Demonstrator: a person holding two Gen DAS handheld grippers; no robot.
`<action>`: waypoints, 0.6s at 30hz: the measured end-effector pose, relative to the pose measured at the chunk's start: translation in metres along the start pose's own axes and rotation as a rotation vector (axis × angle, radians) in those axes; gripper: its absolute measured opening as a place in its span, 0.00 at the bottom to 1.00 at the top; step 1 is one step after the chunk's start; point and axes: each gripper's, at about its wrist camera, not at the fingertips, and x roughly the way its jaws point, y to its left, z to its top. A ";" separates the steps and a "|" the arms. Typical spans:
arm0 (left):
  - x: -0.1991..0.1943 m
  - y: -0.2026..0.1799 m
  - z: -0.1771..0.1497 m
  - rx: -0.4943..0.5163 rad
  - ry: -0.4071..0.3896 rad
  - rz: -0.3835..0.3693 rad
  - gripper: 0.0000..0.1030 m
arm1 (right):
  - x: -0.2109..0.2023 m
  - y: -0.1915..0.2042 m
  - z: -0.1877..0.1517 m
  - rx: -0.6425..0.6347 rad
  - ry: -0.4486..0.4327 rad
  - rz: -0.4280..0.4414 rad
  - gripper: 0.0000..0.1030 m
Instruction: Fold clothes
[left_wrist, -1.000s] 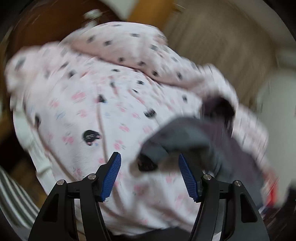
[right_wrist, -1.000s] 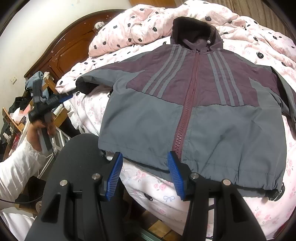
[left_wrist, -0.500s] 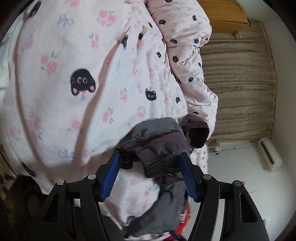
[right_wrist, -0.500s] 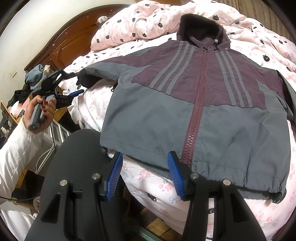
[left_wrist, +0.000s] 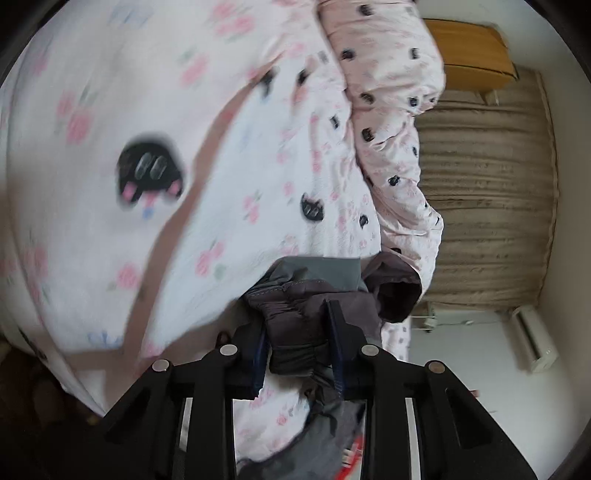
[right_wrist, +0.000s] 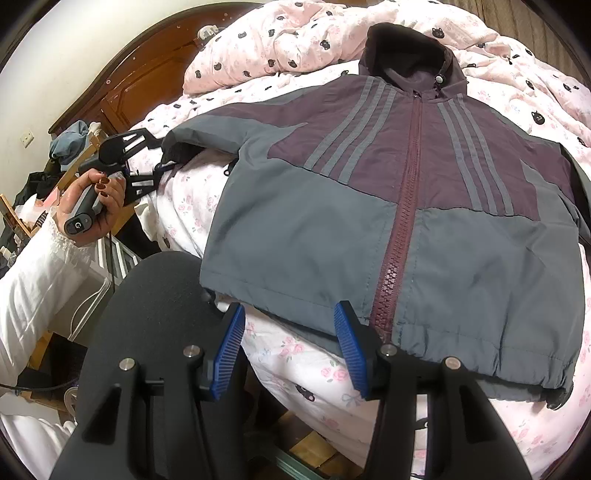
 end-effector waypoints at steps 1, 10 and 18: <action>-0.003 -0.005 0.002 0.033 -0.016 0.015 0.22 | 0.000 -0.001 0.000 0.001 0.001 -0.001 0.50; -0.029 -0.084 -0.011 0.633 -0.282 0.357 0.15 | -0.001 -0.007 0.000 0.014 0.001 0.001 0.50; -0.011 -0.020 -0.003 0.488 -0.230 0.469 0.36 | -0.001 -0.013 0.002 0.022 0.006 0.002 0.50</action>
